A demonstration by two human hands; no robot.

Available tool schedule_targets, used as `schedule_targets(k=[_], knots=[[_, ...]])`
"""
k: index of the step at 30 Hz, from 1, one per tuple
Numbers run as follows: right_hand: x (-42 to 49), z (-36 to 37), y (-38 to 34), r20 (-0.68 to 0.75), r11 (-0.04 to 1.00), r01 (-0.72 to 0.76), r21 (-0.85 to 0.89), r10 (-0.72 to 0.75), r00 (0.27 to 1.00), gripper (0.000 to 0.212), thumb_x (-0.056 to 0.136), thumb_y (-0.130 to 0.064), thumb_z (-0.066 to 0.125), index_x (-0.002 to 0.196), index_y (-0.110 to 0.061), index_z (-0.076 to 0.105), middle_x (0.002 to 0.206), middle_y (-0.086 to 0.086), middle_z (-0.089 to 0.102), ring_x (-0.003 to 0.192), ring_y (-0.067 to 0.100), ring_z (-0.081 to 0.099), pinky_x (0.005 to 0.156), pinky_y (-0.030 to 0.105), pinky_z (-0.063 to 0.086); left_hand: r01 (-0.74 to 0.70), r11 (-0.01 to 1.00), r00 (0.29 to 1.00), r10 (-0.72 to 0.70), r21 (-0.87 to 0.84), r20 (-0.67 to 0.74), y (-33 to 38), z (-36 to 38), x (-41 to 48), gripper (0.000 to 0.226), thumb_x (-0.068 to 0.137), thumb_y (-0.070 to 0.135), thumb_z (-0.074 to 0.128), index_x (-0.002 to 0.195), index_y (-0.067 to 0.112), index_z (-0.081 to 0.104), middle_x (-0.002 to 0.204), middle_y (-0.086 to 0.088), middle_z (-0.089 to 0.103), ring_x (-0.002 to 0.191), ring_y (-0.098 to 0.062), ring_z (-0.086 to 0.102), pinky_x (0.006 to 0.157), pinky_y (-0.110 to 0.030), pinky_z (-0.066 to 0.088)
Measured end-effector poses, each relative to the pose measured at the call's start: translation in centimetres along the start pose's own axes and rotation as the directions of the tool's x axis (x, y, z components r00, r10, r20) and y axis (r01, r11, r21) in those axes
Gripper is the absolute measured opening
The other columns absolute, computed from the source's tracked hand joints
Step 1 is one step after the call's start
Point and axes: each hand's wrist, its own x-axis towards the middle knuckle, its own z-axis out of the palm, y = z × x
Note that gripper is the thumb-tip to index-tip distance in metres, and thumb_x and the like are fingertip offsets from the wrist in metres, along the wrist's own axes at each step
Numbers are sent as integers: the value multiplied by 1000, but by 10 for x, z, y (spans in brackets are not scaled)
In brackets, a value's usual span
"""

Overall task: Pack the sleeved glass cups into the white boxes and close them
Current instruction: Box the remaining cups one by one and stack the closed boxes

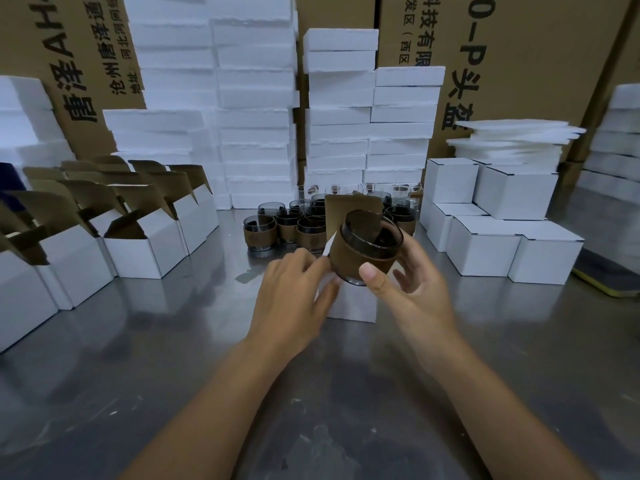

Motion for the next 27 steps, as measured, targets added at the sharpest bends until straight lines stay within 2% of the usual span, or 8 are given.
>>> schedule_targets(k=[2,5,13,19,22,24,27], knots=[[-1,0,-2,2,1000,15,-24,-15,1000,45,70,-38,71,113,-39,56,111,-30,62,113,-13,50,88,1,35,-79,997,997,79,2,-14,2,-1,-1,17,87,27,56,91,13,65,81,-5,59,72,-22,52,63,-32,39],[-3,-1,-5,-10,998,39,-45,-39,999,45,73,-40,73,114,-40,55,110,-32,60,110,-20,46,82,-6,30,-165,986,986,165,-4,-11,6,-2,-2,28,89,32,46,90,12,66,83,-4,62,76,-24,55,67,-36,42],[-3,-2,-10,-49,996,69,-49,-71,996,42,73,-39,65,114,-40,54,111,-28,60,109,-20,47,81,-6,31,-203,979,978,202,-26,-41,7,-4,-4,28,89,36,49,90,14,67,82,-1,64,77,-19,56,73,-29,36],[-2,-3,-6,-93,989,63,-136,-76,993,60,73,-44,63,129,-28,50,123,-17,57,114,-18,43,83,-6,28,-227,973,971,223,-41,-83,8,-5,-4,29,88,38,52,83,13,66,78,0,62,74,-17,54,73,-28,35],[-2,-3,-2,-100,982,64,-177,-82,992,59,80,-30,68,134,-27,44,131,-12,52,118,-17,40,86,-6,27,-224,973,972,218,-57,-84,9,-5,-4,30,87,40,53,82,13,65,76,0,61,72,-18,54,72,-29,35],[-3,-4,-1,-87,977,75,-198,-94,992,64,82,-19,70,136,-32,38,133,-15,48,121,-16,37,90,-4,27,-225,972,972,218,-65,-89,9,-5,-4,30,86,40,54,81,13,65,76,0,62,71,-18,55,72,-29,35],[-4,-4,-2,-47,947,139,-291,-160,986,65,82,-14,70,129,-43,36,129,-23,45,122,-12,38,95,1,29,-222,972,972,214,-79,-96,9,-5,-4,29,85,39,55,81,12,65,75,-1,61,70,-20,56,72,-31,36]])
